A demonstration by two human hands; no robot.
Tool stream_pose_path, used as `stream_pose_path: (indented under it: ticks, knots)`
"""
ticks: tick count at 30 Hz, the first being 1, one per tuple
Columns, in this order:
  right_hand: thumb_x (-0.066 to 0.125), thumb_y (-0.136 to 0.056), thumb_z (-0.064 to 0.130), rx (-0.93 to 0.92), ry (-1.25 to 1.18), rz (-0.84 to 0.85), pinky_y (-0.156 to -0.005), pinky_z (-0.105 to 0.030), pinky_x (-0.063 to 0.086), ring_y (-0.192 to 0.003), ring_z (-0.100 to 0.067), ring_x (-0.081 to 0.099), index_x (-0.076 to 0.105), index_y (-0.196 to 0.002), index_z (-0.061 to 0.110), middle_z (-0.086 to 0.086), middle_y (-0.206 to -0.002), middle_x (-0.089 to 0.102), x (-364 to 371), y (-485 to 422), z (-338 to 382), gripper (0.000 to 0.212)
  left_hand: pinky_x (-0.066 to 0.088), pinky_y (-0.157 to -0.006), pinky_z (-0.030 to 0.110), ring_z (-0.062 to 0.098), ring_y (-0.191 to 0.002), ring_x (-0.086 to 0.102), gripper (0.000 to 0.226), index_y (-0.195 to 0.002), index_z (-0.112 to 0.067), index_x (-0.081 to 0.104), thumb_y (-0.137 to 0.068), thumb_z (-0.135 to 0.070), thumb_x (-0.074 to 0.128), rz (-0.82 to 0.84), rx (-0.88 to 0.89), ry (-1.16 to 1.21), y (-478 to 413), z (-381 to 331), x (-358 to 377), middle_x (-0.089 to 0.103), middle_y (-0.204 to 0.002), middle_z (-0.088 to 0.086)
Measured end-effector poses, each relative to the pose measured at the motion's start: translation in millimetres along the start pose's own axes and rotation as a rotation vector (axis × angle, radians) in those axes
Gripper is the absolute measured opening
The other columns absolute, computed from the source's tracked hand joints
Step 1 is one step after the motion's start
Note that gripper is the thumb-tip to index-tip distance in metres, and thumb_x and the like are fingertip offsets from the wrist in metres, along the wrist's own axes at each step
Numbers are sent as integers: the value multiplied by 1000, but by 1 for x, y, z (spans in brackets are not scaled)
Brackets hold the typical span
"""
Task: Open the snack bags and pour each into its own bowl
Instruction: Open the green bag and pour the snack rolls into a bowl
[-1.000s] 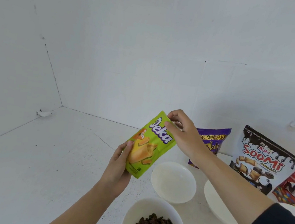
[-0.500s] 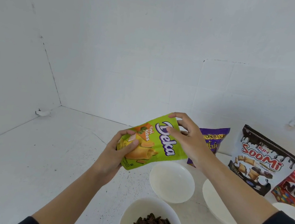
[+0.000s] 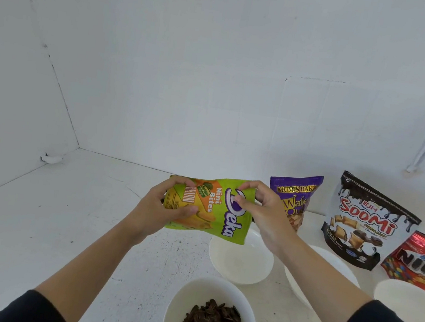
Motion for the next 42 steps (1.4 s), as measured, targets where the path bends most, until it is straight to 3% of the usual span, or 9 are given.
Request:
stream_pose_path:
  ticks: [4,9,13,17,19,23,27,34,42]
  knots:
    - [71,-90,4,40,-28,-25,-64,-34,57,-87,-25,74,61,-96,13,-7,-100,77,1,2,-16,15,64,-82,43,22,-101,73,46,-115,-30,68,-76,-18,88,8,-5,-76,-4,3,-1,73,-114,-6]
    - [71,-89,3,102,-31,-67,-80,-47,56,-97,-33,72,60,-94,15,-10,-104,76,-1,-2,-38,17,61,-72,27,19,-105,69,46,-115,-36,68,-77,-20,88,29,22,-212,-12,-1,1,66,-123,1]
    - [70,-89,-1,131,-109,-93,-74,-39,56,-101,-35,71,59,-92,14,-13,-112,74,-2,-3,-46,19,62,-71,28,20,-106,69,46,-117,-35,67,-79,-20,87,49,25,-234,-17,-3,5,64,-124,4]
    - [69,-89,-3,146,-169,-102,-66,-30,55,-96,-30,71,57,-90,14,-16,-114,72,-2,-2,-45,21,60,-63,24,0,-89,70,41,-116,-27,65,-83,-11,82,43,61,-183,-17,-15,9,68,-115,1]
    - [68,-89,-4,143,-178,-95,-65,-29,54,-94,-28,70,55,-89,14,-18,-115,71,-3,-2,-41,22,60,-61,25,-2,-85,70,40,-117,-24,64,-84,-9,81,51,77,-171,-16,-20,10,69,-113,1]
    - [68,-90,-3,115,-169,-86,-73,-36,54,-95,-31,70,56,-90,15,-18,-109,73,-3,-8,-29,21,63,-66,33,7,-88,72,42,-118,-24,65,-83,-8,82,48,99,-139,-19,-31,7,71,-114,6]
    - [70,-89,-1,66,-160,-96,-70,-36,54,-88,-28,72,57,-91,15,-13,-99,76,-3,-11,-13,21,63,-69,39,15,-94,73,42,-118,-26,66,-83,-9,82,35,128,-111,-24,-44,3,70,-117,4]
    - [77,-83,1,78,-207,-126,-71,-39,55,-93,-33,72,56,-87,17,-22,-108,73,-5,-7,-18,26,63,-67,34,11,-93,73,41,-117,-25,67,-83,-7,81,56,142,-133,-25,-53,10,72,-112,0]
    - [80,-80,4,127,-160,-140,-90,-58,54,-102,-41,70,61,-75,30,-31,-118,64,-6,-4,-38,33,63,-68,32,8,-93,72,41,-116,-27,67,-83,-8,82,76,112,-156,-24,-44,15,72,-109,-5]
Point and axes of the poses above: each hand's wrist, its own y-axis away from the middle knuckle, its own x-axis out of the palm, z = x × y, the point moved 5 cm from there along -y, towards the middle knuckle
